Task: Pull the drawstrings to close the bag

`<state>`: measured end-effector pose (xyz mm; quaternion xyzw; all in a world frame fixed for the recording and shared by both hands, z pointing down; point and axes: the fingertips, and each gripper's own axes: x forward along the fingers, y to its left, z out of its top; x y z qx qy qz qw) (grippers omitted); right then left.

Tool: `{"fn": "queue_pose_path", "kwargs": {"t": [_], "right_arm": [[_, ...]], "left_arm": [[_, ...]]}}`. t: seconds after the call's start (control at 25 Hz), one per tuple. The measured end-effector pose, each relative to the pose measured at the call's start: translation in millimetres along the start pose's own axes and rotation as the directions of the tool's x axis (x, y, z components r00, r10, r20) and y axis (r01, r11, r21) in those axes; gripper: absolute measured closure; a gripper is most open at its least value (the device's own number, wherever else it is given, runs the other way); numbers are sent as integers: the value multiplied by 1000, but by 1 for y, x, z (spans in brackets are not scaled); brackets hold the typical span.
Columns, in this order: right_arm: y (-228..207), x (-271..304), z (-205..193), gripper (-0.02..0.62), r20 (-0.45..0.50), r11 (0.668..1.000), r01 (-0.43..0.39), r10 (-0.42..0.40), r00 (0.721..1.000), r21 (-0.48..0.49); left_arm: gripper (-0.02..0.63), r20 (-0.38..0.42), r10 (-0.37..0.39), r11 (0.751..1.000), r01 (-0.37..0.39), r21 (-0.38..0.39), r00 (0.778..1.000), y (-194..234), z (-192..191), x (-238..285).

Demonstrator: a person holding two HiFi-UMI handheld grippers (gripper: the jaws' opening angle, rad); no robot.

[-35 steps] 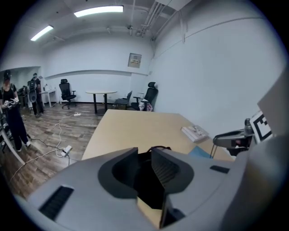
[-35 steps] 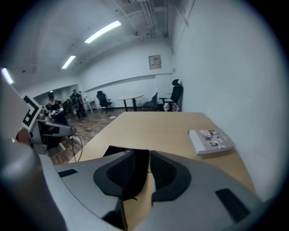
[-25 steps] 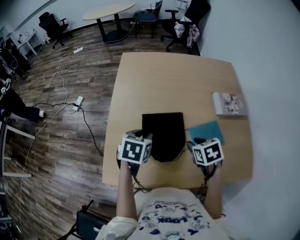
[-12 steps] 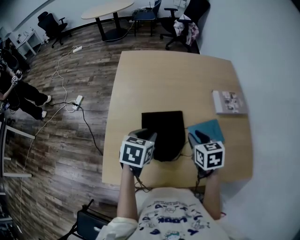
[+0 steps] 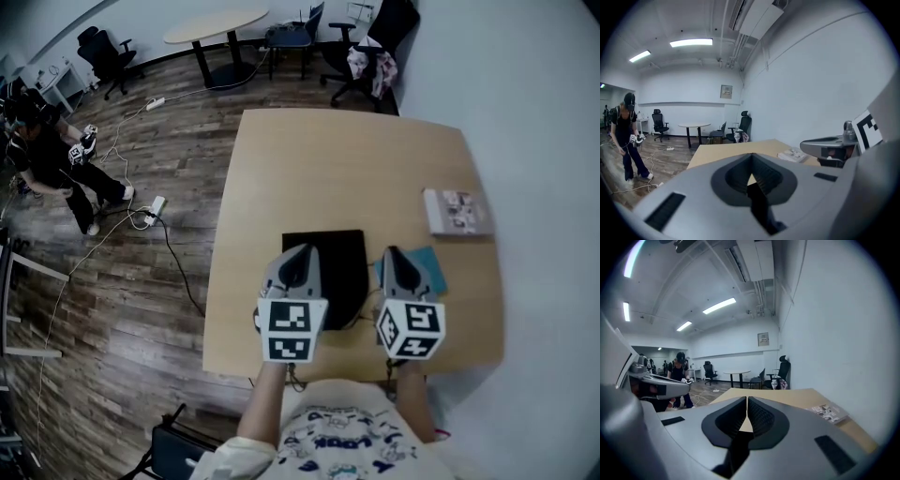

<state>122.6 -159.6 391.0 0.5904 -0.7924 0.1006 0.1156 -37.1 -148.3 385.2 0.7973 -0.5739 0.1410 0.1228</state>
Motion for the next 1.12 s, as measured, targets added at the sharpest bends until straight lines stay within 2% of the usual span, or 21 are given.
{"fn": "queue_pose_path", "kwargs": {"t": [0.24, 1.12], "right_arm": [[0, 0, 0, 589, 29, 1000, 18, -18, 999, 15], [-10, -1, -1, 589, 28, 999, 43, -43, 999, 6]], "left_arm": [[603, 62, -1, 1000, 1, 9, 998, -5, 8, -3], [603, 48, 8, 999, -10, 47, 999, -13, 9, 8]]}}
